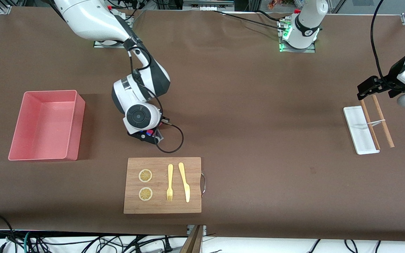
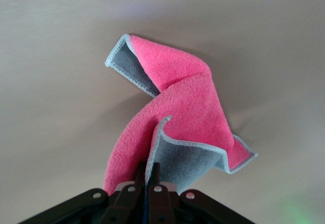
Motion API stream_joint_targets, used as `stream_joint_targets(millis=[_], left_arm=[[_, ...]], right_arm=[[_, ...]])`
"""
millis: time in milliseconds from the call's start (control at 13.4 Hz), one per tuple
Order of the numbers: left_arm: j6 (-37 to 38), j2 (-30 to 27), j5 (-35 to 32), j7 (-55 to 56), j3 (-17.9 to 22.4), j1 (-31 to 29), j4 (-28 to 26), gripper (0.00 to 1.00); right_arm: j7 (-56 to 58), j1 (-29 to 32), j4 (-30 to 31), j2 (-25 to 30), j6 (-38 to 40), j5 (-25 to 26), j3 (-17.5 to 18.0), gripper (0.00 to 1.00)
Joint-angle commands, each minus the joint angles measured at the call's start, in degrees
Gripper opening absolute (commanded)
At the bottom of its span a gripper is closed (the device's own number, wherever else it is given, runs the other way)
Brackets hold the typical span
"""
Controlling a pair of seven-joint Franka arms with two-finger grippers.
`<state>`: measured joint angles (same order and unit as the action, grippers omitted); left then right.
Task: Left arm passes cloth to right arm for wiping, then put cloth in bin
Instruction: 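Wipe the table with the cloth using the right gripper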
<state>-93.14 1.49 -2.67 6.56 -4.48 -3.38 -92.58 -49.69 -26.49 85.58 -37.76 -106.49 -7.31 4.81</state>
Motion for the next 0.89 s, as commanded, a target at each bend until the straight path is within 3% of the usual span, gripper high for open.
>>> stream_joint_targets(millis=[0, 372, 595, 818], left_arm=[[1.55, 0.70, -0.84, -1.82, -0.44, -0.93, 1.87, 1.00], [1.55, 0.79, -0.93, -1.90, -0.44, -0.93, 1.87, 1.00], [1.47, 1.23, -0.67, -2.25, -0.44, -1.19, 1.87, 1.00], [1.47, 1.49, -0.76, -0.07, -0.53, -1.46, 1.96, 1.00]], right_arm=[[-1.20, 0.03, 0.21, 0.49, -3.62, -8.83, -0.24, 0.00], [-3.22, -1.11, 0.29, -0.12, -9.78, -20.98, -0.24, 0.00], [-0.51, -0.23, 1.95, -0.83, -8.82, -20.29, -0.76, 0.00], [9.57, 5.29, 6.08, -0.83, -6.11, -20.20, -1.20, 0.00]])
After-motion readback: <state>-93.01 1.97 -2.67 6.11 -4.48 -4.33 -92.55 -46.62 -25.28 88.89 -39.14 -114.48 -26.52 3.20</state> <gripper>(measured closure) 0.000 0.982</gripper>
